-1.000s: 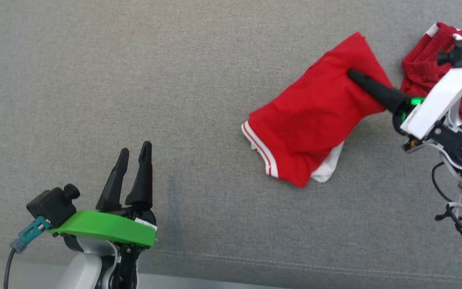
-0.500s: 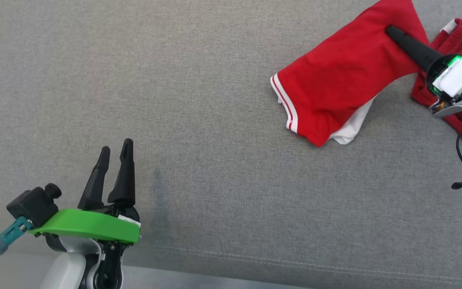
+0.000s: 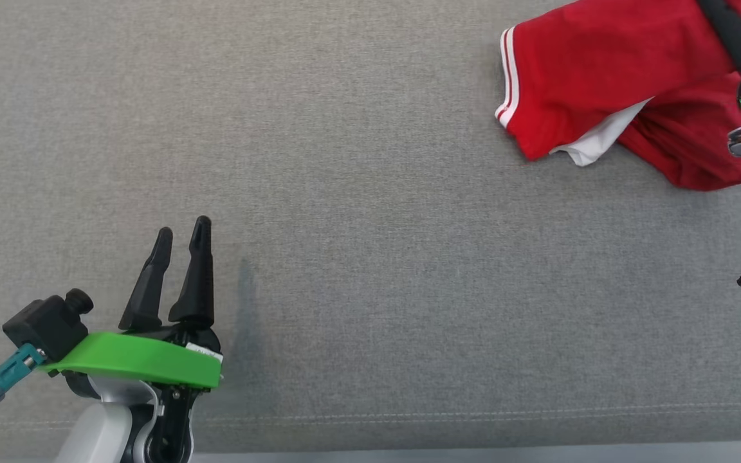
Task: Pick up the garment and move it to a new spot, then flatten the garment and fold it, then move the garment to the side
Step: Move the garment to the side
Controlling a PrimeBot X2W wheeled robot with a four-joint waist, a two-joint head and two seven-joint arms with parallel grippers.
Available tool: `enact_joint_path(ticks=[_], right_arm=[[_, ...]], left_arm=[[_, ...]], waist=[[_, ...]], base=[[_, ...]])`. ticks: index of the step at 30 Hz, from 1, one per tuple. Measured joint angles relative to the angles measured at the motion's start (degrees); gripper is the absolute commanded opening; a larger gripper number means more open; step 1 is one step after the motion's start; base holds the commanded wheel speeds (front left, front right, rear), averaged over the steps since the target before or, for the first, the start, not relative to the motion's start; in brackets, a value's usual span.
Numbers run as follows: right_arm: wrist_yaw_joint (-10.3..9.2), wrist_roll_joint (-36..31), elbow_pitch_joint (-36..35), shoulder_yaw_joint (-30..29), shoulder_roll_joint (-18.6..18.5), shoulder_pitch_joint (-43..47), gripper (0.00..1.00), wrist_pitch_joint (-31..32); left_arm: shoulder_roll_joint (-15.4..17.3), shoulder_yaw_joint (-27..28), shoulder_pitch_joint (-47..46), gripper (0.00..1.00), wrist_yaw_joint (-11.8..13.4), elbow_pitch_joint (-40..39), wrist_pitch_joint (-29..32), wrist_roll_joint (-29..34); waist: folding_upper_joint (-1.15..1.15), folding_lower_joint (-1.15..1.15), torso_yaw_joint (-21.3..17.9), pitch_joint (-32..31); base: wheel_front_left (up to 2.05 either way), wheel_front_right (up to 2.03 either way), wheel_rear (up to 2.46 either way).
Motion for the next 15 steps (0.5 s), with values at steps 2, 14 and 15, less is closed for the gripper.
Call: enact_joint_path(ticks=[2,14,15], right_arm=[[0.0,0.0,0.94,-0.99,0.27,0.01,0.0,-1.71],[-0.41,-0.1,7.69,-5.73,4.59,2.87,0.0,-13.74],[-0.44,-0.1,8.33,-5.55,5.33,3.32,0.0,-14.37]], left_arm=[[0.05,-0.05,0.0,1.0,0.24,-0.29,0.04,0.74],[1.26,-0.19,0.0,1.0,1.0,-1.45,1.56,1.83],[1.33,-0.2,0.0,1.0,1.01,-1.46,1.78,1.86]], waist=[[0.0,0.0,-1.15,0.28],[0.0,0.0,-6.12,2.2],[0.0,0.0,-6.37,2.35]], base=[[0.0,0.0,0.0],[0.0,0.0,0.0],[0.0,0.0,0.0]])
